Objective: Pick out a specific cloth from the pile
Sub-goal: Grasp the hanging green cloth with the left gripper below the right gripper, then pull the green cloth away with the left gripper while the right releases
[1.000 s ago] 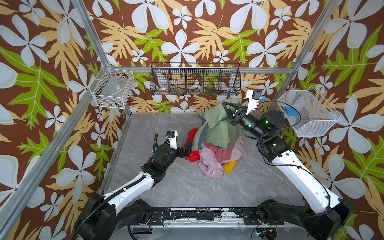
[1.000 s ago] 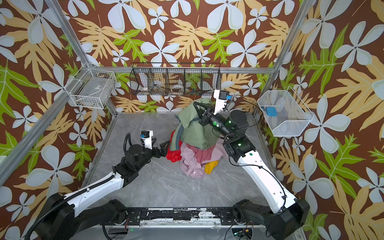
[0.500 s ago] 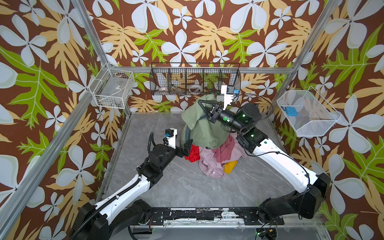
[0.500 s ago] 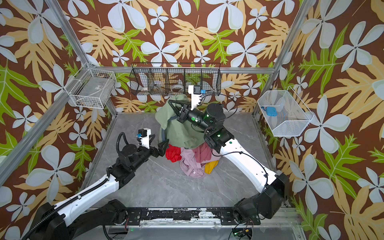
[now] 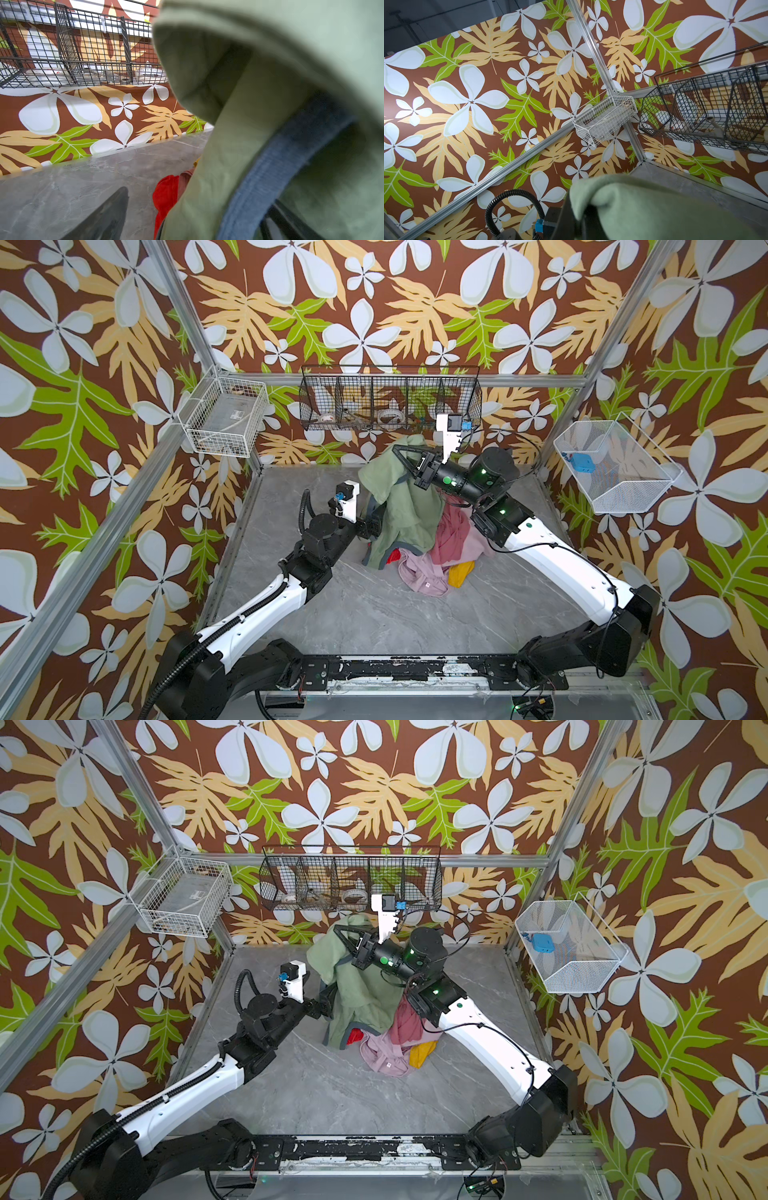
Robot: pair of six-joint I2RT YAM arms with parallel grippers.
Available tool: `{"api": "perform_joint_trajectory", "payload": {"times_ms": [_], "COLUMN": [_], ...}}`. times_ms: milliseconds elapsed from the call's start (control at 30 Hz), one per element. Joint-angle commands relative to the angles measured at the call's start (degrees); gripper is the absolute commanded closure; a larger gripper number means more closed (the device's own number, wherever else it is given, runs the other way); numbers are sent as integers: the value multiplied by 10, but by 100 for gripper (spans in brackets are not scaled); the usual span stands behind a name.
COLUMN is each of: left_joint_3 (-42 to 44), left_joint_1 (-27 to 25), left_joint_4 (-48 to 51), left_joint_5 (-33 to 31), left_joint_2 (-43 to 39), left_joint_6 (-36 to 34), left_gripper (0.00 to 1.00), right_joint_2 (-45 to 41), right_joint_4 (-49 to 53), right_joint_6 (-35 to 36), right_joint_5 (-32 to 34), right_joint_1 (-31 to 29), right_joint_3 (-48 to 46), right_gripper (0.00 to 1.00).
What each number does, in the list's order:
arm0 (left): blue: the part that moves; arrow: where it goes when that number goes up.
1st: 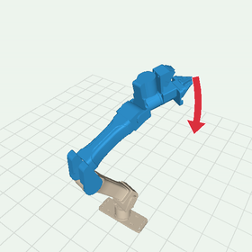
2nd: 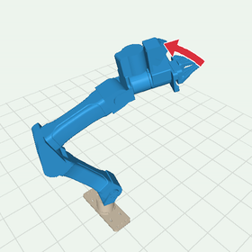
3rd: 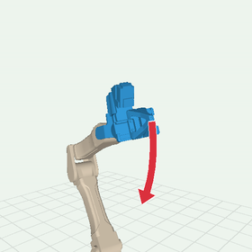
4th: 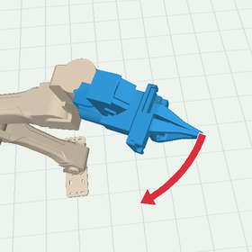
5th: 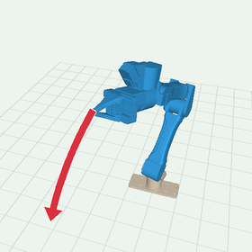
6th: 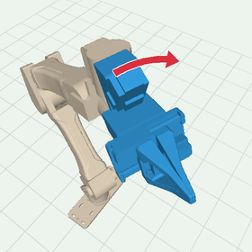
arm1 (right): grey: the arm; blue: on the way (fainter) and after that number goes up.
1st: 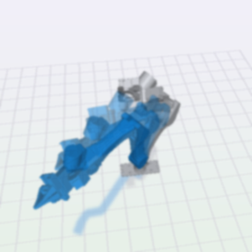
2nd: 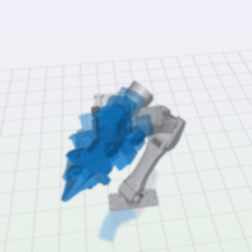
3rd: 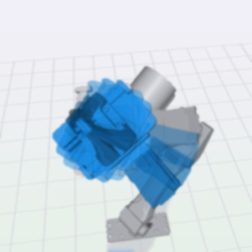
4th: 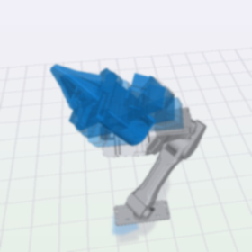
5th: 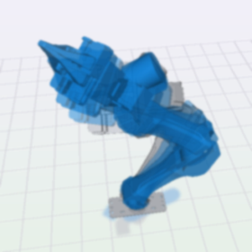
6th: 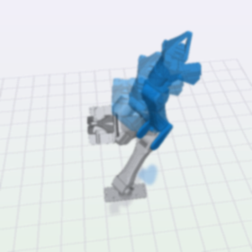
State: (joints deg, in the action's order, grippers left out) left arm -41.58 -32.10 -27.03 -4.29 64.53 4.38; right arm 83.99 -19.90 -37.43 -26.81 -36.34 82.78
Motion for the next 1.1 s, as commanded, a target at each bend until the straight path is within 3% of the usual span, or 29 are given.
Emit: {"api": "perform_joint_trajectory", "payload": {"times_ms": [0,133,200,333,467,500,567,633,900,1067], "left_joint_3": [-9,-16,-20,-22,-66,-90,-129,-165,-271,-330], "left_joint_1": [-1,-1,-1,-1,0,0,1,6,75,90], "left_joint_4": [-20,-9,-3,1,66,101,162,203,269,296], "left_joint_5": [30,57,61,31,-23,-33,-56,-84,-138,-188], "left_joint_2": [5,5,2,-24,-50,-50,-47,-46,-60,-53], "left_joint_6": [-17,-20,-20,-10,-13,-18,-23,-24,-20,-53], "left_gripper": [45,73,99,100,100,100,100,100,100,100], "right_joint_2": [-4,-4,-3,-1,-1,-1,-5,-12,-27,-42], "right_joint_4": [-12,-4,10,63,163,184,195,199,266,271], "right_joint_6": [9,11,16,32,43,37,32,36,81,82], "right_joint_5": [4,18,30,67,158,170,173,187,236,240], "right_joint_1": [0,0,1,3,23,34,51,57,63,71], "right_joint_3": [-2,1,3,6,9,8,-4,-18,-34,-63], "right_gripper": [100,100,99,79,31,23,17,2,0,1]}}
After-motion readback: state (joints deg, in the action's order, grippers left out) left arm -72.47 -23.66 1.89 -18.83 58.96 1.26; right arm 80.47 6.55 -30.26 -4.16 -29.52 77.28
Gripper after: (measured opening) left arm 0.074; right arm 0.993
